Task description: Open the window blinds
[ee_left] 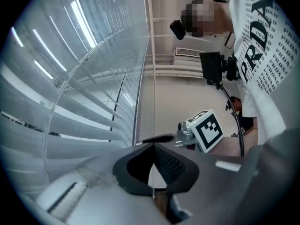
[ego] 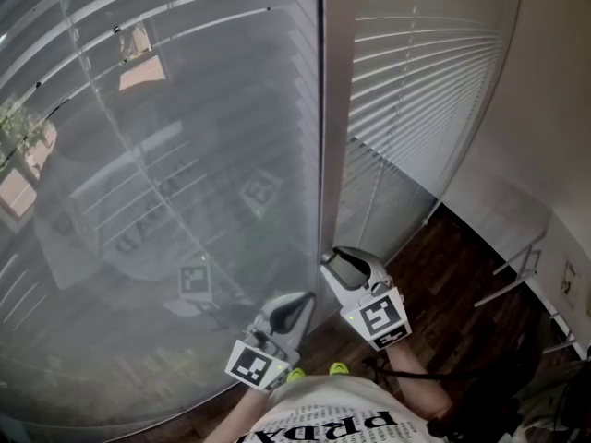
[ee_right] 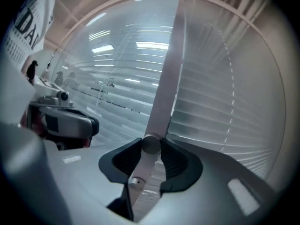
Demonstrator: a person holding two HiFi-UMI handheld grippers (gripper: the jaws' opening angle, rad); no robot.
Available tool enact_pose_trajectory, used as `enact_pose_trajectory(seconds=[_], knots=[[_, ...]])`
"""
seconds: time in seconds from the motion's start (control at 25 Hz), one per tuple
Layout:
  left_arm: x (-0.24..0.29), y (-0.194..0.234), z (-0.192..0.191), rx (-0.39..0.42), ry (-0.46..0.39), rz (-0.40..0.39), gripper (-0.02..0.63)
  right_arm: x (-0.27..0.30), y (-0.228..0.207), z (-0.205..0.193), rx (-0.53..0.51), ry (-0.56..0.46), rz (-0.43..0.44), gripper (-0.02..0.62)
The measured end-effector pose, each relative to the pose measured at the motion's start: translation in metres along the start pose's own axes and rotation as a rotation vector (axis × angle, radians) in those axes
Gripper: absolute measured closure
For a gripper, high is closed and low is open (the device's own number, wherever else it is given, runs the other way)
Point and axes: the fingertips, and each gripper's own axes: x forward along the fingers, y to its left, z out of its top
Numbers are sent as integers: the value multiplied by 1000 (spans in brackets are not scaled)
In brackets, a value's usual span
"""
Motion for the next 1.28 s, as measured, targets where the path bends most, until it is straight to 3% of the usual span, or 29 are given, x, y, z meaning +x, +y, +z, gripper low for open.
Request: enact_pose_trajectory(seconds=[0.12, 0.36, 0.44, 0.8, 1.28], knots=[[0, 0, 0, 3, 1, -1, 614, 0, 3, 2, -148, 14, -2, 465], [1, 1, 0, -5, 0, 7, 614, 1, 8, -1, -577, 102, -55, 462], [1, 1, 0, -2, 1, 7, 614, 3, 8, -1, -648, 108, -69, 463], [2, 2, -2, -8, 4, 13, 614, 3, 9, -2, -713, 91, -83, 468], [3, 0, -3, -15, 10, 13, 614, 1, 8, 0, -620, 73, -90, 465]])
